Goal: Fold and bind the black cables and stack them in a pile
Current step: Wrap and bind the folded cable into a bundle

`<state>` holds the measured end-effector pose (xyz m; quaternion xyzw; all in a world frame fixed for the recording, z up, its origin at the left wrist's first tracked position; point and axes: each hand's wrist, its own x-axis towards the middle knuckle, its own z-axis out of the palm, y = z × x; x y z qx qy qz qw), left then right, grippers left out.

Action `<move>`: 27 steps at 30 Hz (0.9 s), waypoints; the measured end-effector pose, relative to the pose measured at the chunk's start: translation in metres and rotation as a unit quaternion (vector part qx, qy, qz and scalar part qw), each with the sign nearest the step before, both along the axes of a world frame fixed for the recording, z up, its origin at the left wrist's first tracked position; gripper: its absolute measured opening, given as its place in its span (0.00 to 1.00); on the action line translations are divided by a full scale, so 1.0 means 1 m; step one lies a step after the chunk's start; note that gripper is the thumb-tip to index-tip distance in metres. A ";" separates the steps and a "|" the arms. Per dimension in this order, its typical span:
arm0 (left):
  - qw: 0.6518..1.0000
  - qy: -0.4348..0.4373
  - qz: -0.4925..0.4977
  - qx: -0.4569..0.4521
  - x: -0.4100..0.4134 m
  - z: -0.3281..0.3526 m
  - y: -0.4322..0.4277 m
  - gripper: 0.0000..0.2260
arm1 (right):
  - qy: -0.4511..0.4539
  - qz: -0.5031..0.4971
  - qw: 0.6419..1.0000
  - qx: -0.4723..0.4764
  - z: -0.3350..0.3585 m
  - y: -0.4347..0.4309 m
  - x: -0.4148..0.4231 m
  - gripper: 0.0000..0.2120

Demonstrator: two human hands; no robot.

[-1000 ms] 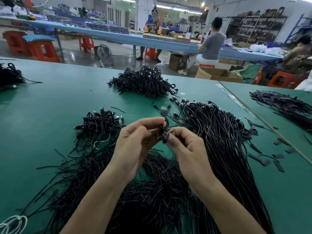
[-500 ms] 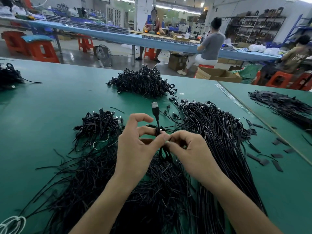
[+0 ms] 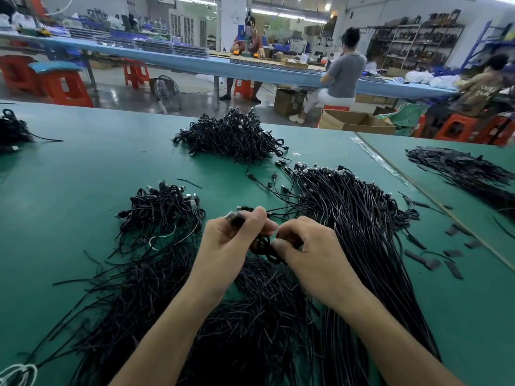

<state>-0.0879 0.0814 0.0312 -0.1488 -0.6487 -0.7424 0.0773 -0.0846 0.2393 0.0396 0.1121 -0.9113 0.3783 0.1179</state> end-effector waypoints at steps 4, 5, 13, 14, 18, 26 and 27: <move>0.994 0.080 -0.055 -0.055 0.004 -0.001 -0.004 0.27 | -0.050 -0.020 0.995 -0.090 0.005 0.012 -0.006 0.08; 0.992 0.076 -0.085 -0.056 0.005 -0.003 -0.004 0.32 | -0.053 -0.035 0.993 -0.104 0.006 0.015 -0.009 0.08; 0.959 0.034 -0.030 -0.280 -0.001 -0.016 0.008 0.09 | 0.043 -0.042 0.991 -0.122 0.011 0.008 -0.005 0.07; 0.960 0.018 -0.034 -0.278 -0.003 -0.018 0.007 0.11 | 0.052 -0.030 0.991 -0.118 0.012 0.004 -0.004 0.07; 0.989 -0.117 -0.034 -0.086 -0.006 -0.015 0.005 0.18 | 0.048 0.012 0.993 -0.108 0.009 -0.007 0.004 0.08; 0.970 -0.186 -0.114 0.104 -0.010 -0.007 -0.011 0.27 | -0.078 0.100 0.977 -0.173 0.006 -0.017 0.011 0.09; 0.972 -0.178 -0.112 0.100 -0.010 -0.007 -0.012 0.27 | -0.105 0.110 0.968 -0.199 0.006 -0.017 0.011 0.08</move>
